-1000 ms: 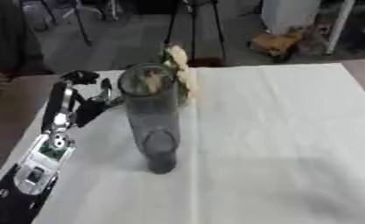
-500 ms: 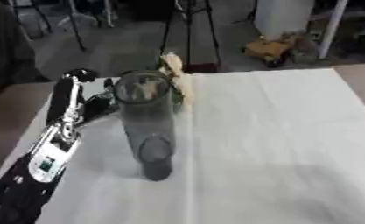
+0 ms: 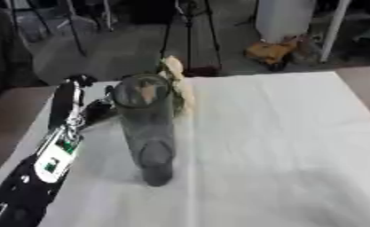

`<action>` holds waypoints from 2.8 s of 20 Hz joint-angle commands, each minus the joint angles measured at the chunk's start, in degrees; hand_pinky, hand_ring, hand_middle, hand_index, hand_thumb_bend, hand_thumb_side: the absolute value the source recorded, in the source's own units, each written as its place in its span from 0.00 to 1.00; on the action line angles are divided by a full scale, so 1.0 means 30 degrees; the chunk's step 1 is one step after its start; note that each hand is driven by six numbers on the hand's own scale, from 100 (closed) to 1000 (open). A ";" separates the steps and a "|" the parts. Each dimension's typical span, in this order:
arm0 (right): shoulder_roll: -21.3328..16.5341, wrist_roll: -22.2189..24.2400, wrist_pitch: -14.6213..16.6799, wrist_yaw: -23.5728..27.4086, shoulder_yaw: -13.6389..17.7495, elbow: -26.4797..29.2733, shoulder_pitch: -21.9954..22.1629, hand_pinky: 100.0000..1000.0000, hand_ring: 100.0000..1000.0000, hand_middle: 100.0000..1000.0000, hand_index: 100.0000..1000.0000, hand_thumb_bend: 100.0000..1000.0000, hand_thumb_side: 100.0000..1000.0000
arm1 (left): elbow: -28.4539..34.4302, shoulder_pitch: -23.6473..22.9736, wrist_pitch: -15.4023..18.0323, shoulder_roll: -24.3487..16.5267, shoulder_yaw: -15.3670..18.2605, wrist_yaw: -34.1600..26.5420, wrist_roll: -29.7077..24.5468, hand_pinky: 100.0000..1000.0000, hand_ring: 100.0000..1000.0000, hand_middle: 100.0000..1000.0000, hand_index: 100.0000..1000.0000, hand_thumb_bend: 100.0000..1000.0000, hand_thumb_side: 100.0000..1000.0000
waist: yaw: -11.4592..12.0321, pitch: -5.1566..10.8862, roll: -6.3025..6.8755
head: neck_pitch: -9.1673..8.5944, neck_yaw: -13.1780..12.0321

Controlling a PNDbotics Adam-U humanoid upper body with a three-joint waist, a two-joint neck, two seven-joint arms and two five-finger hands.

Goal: Arrange flowers into the vase.

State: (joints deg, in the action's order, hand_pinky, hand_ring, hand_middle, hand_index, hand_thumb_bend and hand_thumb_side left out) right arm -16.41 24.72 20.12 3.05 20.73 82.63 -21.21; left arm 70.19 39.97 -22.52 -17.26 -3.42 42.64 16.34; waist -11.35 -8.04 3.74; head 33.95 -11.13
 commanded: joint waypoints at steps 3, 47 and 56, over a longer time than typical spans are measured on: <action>-0.0360 0.0200 0.0068 0.0092 -0.0119 0.0123 -0.0407 0.62 0.94 0.33 0.67 0.41 0.56 | -0.2444 0.1891 -0.0873 -0.0781 -0.0528 0.1733 -0.1607 0.55 0.74 0.63 0.74 0.52 0.30 | -0.0255 0.0107 -0.0057 | -0.0282 -0.0144; -0.0490 0.0316 0.0162 0.0100 -0.0056 0.0009 -0.0400 0.62 0.94 0.33 0.67 0.41 0.55 | -0.7657 0.3132 0.0802 -0.1870 0.1950 0.9901 -0.8213 0.72 0.70 0.59 0.75 0.62 0.40 | -0.0633 -0.0016 0.0087 | -0.0590 0.0077; -0.0516 0.0374 0.0245 0.0128 -0.0077 -0.0072 -0.0435 0.62 0.95 0.33 0.67 0.42 0.55 | -0.7886 0.2953 0.0395 -0.1462 0.1975 0.9911 -0.7039 0.68 0.68 0.57 0.73 0.56 0.36 | -0.0746 -0.0101 0.0099 | -0.0607 0.0090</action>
State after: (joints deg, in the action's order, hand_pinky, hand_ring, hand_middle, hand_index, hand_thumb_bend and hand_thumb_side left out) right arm -16.42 25.70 20.66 3.10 20.18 81.95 -21.66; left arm 45.93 47.89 -21.17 -20.58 2.02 72.30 -5.52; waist -13.49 -8.34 3.77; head 32.69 -10.99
